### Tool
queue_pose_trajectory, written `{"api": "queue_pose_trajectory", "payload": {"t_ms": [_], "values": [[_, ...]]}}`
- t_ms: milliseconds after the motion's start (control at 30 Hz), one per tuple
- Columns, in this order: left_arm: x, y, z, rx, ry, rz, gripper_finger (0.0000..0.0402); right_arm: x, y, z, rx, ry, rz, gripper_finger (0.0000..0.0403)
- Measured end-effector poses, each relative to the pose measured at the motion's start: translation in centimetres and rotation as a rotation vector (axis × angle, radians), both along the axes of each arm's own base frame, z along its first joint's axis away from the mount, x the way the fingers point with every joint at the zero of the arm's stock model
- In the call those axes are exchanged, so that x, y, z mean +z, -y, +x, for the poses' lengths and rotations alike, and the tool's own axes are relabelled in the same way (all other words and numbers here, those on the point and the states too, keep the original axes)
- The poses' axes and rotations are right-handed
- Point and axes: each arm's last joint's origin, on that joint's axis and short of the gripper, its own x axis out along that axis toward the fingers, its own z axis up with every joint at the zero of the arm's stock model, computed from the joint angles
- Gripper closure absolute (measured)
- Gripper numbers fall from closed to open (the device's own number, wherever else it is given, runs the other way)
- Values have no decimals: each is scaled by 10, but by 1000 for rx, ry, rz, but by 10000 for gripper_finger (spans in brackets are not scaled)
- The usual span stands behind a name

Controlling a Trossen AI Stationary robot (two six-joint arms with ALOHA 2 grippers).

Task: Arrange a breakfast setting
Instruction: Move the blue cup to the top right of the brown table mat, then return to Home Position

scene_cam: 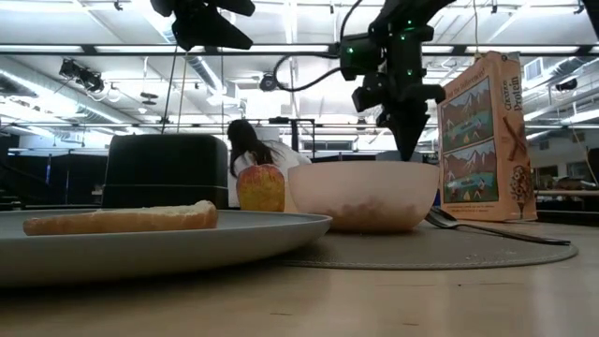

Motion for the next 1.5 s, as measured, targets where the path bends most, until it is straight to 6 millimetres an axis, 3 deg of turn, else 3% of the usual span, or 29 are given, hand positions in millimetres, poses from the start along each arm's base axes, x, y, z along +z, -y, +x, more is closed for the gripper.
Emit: {"api": "queue_pose_trajectory", "payload": {"t_ms": [333, 667, 1000, 1167, 1300, 1500], "values": [[0, 0, 0, 0, 0, 0, 84, -9, 23, 1, -41, 47, 45, 390], [0, 0, 0, 0, 0, 0, 84, -15, 20, 5, -35, 20, 42, 383], [0, 0, 0, 0, 0, 0, 84, -13, 16, 6, -51, 29, 17, 317], [0, 0, 0, 0, 0, 0, 84, 0, 9, 4, -34, 56, -33, 282], [0, 0, 0, 0, 0, 0, 84, 21, -2, -3, -17, 117, -77, 265], [0, 0, 0, 0, 0, 0, 84, 60, -37, -18, -59, 333, -33, 266]]}}
